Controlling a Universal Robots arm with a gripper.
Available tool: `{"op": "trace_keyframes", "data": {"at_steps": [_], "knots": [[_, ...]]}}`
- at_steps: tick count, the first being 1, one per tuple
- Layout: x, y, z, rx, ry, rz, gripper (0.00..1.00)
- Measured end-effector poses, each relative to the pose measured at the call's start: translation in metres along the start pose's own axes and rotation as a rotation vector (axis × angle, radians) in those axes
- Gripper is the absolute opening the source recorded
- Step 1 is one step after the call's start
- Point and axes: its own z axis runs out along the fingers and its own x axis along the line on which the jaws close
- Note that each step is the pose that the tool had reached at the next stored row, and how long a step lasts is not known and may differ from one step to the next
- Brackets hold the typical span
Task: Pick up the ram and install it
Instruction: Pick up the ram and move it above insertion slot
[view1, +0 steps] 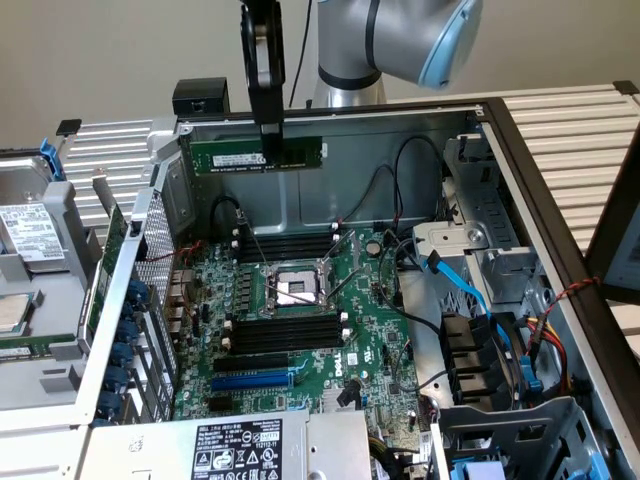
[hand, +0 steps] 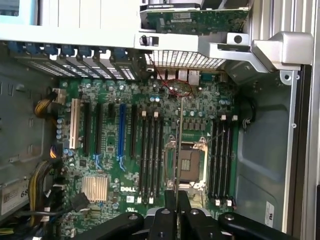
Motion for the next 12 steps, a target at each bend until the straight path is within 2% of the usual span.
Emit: {"op": "trace_keyframes", "data": {"at_steps": [5, 6, 8, 12], "knots": [[0.006, 0.0002, 0.0069, 0.0052, 0.0009, 0.000, 0.14], [0.006, 0.0002, 0.0079, 0.0068, 0.0025, 0.000, 0.14], [0.007, 0.0002, 0.0094, 0.0092, 0.0079, 0.000, 0.14], [0.007, 0.0003, 0.0127, 0.0115, 0.0231, -0.001, 0.14]]}}
